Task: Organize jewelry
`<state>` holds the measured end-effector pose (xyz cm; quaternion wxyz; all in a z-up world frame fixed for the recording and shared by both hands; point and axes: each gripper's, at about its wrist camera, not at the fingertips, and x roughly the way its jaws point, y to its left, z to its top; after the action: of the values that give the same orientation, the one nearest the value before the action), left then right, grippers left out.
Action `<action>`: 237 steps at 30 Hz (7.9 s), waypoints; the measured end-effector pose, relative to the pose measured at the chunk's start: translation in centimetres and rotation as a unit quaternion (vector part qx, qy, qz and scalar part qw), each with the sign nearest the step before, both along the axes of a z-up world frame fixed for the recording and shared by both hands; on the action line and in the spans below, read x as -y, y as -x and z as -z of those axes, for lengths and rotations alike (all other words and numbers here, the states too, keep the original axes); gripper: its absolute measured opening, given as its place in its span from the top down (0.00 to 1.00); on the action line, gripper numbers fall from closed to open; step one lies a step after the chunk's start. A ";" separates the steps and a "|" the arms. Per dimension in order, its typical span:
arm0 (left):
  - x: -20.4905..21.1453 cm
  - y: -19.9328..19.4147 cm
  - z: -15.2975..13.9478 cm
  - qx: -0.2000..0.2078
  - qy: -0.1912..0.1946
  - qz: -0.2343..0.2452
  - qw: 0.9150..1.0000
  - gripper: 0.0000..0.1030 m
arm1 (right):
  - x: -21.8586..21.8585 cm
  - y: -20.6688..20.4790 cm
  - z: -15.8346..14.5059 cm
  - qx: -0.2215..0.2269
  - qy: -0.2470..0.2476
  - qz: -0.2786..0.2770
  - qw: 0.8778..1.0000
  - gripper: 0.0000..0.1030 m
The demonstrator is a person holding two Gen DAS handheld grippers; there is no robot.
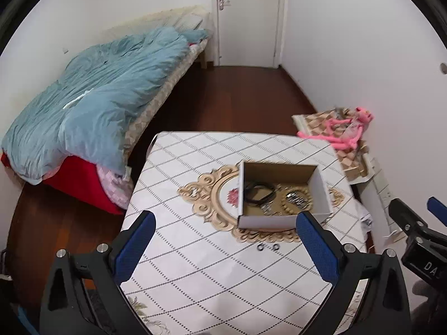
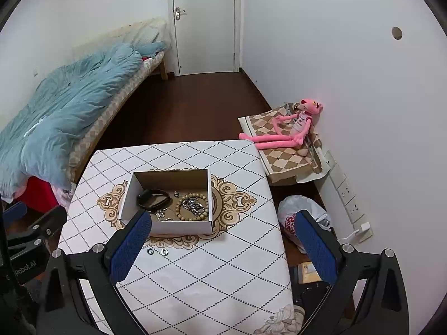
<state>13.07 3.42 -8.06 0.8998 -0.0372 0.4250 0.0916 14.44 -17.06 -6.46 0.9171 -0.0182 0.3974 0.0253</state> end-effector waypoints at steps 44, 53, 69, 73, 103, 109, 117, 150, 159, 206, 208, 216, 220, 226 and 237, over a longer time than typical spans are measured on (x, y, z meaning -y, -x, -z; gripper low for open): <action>3.8 -5.6 17.9 -0.151 0.058 0.075 0.984 0.14 | 0.4 -4.4 19.5 -0.156 -0.020 -0.019 0.987 0.88; 6.3 -6.6 18.8 -0.149 0.028 0.114 0.982 0.83 | 3.0 -3.7 19.7 -0.165 -0.016 0.004 0.986 0.88; 4.9 -6.2 11.1 -0.064 0.073 0.134 0.986 0.90 | 1.7 -3.7 13.3 -0.109 -0.051 -0.021 0.992 0.88; 3.7 -9.2 8.7 -0.061 0.118 0.144 0.981 0.90 | 1.0 -6.5 11.3 -0.106 -0.088 -0.042 0.990 0.88; -1.5 -15.4 10.3 -0.125 0.017 0.024 0.992 0.06 | -1.1 -17.8 12.7 -0.181 -0.018 -0.043 0.982 0.12; -1.0 -13.4 10.8 -0.121 -0.012 0.019 0.992 0.00 | -1.5 -15.2 13.8 -0.181 0.033 -0.031 0.982 0.01; -0.7 -10.2 9.1 -0.115 -0.002 0.012 0.993 0.00 | -1.8 -11.7 11.8 -0.165 0.041 -0.026 0.985 0.01; 1.3 8.9 -11.8 0.064 0.011 0.021 0.998 0.00 | 0.0 10.3 -12.0 0.054 0.005 -0.028 0.998 0.00; 1.9 9.5 -11.8 0.065 0.002 0.018 0.998 0.00 | 0.6 11.6 -12.7 0.054 0.002 -0.025 0.998 0.00; 1.0 -2.3 -3.9 -0.061 0.005 0.003 0.998 0.00 | -0.8 -2.4 -3.4 -0.082 0.029 -0.017 0.996 0.00; 1.0 -2.3 -3.9 -0.060 0.002 0.003 0.998 0.00 | -0.8 -2.4 -3.4 -0.083 0.031 -0.018 0.996 0.00; 0.9 -2.3 -4.0 -0.060 0.001 0.002 0.998 0.00 | -1.0 -2.3 -3.2 -0.086 0.030 -0.021 0.996 0.00; 1.0 -2.3 -3.9 -0.059 0.000 0.002 0.998 0.00 | -0.9 -2.3 -3.1 -0.086 0.028 -0.021 0.996 0.00; 0.9 -2.3 -3.9 -0.059 0.000 0.003 0.998 0.00 | -0.7 -2.2 -3.0 -0.086 0.028 -0.019 0.996 0.00; 0.8 -1.6 -3.9 -0.057 -0.002 0.003 0.998 0.00 | -0.3 -2.1 -3.4 -0.085 0.027 -0.019 0.996 0.00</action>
<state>14.64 2.63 -4.14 0.8743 -0.0286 0.4759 0.0914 16.59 -16.76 -3.10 0.8785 -0.0478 0.4741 0.0333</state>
